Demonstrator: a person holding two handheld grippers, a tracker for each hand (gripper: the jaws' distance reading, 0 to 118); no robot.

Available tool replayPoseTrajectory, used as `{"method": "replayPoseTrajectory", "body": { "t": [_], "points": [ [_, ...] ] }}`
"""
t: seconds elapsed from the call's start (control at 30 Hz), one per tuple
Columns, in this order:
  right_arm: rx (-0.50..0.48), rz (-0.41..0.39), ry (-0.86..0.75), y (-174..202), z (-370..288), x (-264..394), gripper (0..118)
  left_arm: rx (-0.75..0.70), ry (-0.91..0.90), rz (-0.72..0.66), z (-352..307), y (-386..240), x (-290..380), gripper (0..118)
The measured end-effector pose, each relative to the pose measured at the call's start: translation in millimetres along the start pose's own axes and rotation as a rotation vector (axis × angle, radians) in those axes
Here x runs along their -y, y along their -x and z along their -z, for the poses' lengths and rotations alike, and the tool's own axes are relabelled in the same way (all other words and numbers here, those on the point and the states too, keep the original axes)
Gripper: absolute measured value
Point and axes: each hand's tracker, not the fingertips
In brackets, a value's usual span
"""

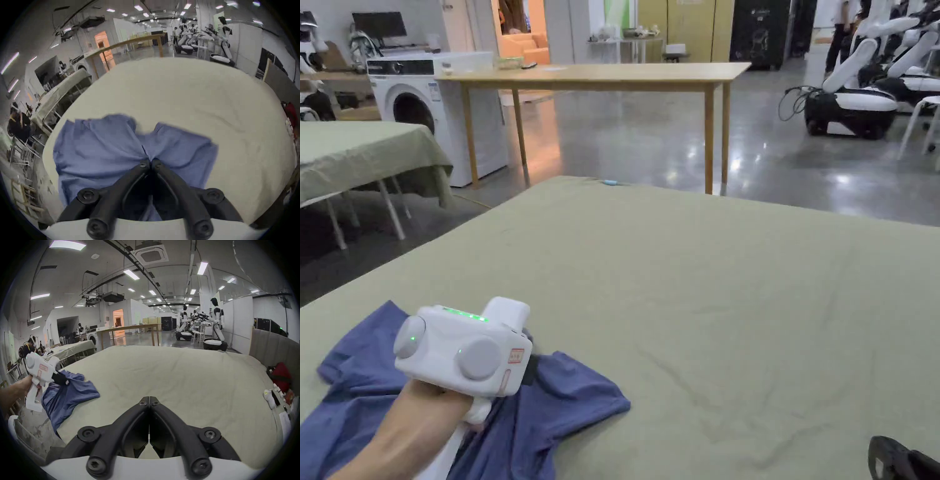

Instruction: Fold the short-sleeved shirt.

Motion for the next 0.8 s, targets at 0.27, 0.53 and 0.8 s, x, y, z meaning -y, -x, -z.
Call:
{"method": "replayPoseTrajectory", "body": {
  "t": [0.27, 0.53, 0.8],
  "points": [
    [0.122, 0.038, -0.039, -56.3, -51.3, -1.2, 0, 0.168, -0.137, 0.105, -63.2, -112.6, -72.4, 0],
    [0.269, 0.097, -0.037, -113.1, -83.3, 6.0, 0, 0.431, -0.249, 0.290, -103.3, -292.1, -128.7, 0],
    [0.361, 0.131, -0.003, -146.9, -86.3, 20.2, 0, 0.740, -0.220, 0.373, -98.4, -455.3, -132.8, 0]
  ]
}}
